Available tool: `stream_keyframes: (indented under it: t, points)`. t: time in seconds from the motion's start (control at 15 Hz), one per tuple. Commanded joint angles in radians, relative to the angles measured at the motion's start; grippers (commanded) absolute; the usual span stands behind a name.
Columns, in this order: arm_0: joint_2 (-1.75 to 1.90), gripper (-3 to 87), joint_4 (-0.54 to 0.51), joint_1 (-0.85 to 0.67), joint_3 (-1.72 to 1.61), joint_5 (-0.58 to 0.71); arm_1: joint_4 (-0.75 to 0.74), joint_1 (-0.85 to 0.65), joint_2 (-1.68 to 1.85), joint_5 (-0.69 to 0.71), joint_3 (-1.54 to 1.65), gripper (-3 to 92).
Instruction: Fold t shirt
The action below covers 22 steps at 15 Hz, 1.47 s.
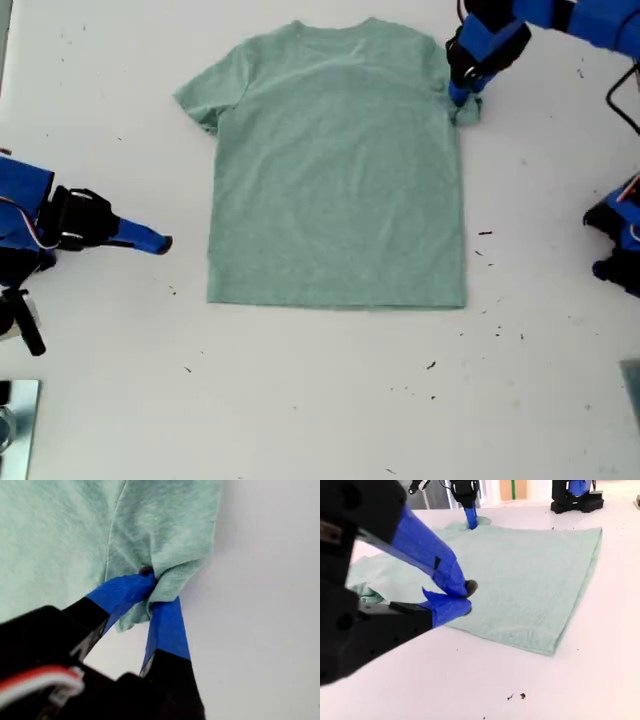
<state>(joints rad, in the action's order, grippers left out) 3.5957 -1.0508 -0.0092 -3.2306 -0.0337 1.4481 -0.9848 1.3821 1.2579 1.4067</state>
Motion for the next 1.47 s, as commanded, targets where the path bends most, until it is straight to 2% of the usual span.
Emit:
stream_keyframes:
  t: [0.0, 0.13, 0.33, 0.6, 0.67, 0.73, 0.87, 1.13, 1.27, 1.33, 1.4]
  points:
    - [0.009, -0.1, 0.000, 0.017, 0.003, -0.021, 0.170, 0.035, 0.048, -0.014, -0.207, 1.5]
    - [0.009, -0.1, 0.000, 0.021, 0.003, -0.028, 0.265, 0.104, 0.040, -0.060, -0.399, 1.3]
    - [0.009, -0.1, 0.000, 0.012, 0.003, -0.028, 0.278, 0.230, 0.040, -0.181, -0.508, -1.5]
    - [0.009, -0.1, 0.000, -0.021, 0.002, -0.017, -0.005, 0.410, -0.121, -0.388, -0.491, -0.1]
    - [0.009, -0.1, 0.000, -0.023, 0.002, -0.017, -0.023, 0.426, -0.224, -0.407, -0.540, 32.4]
    - [0.009, -0.1, 0.000, -0.021, 0.002, -0.017, -0.012, 0.446, -0.262, -0.410, -0.580, 40.1]
    - [0.009, -0.1, 0.000, -0.015, 0.002, -0.020, 0.058, 0.442, -0.126, -0.430, -0.580, 29.9]
    - [0.009, -0.1, 0.000, -0.018, 0.002, -0.020, 0.268, 0.364, 0.387, -0.428, -0.403, 25.4]
    - [0.009, 5.5, 0.000, -0.015, 0.002, -0.023, 0.222, 0.368, 0.706, -0.449, 0.011, 21.2]
    - [0.009, 6.2, 0.000, -0.015, 0.002, -0.025, 0.146, 0.388, 0.874, -0.488, 0.293, 10.9]
    - [0.009, 6.2, 0.002, -0.020, 0.002, -0.025, 0.063, 0.413, 1.032, -0.566, 0.583, 4.6]
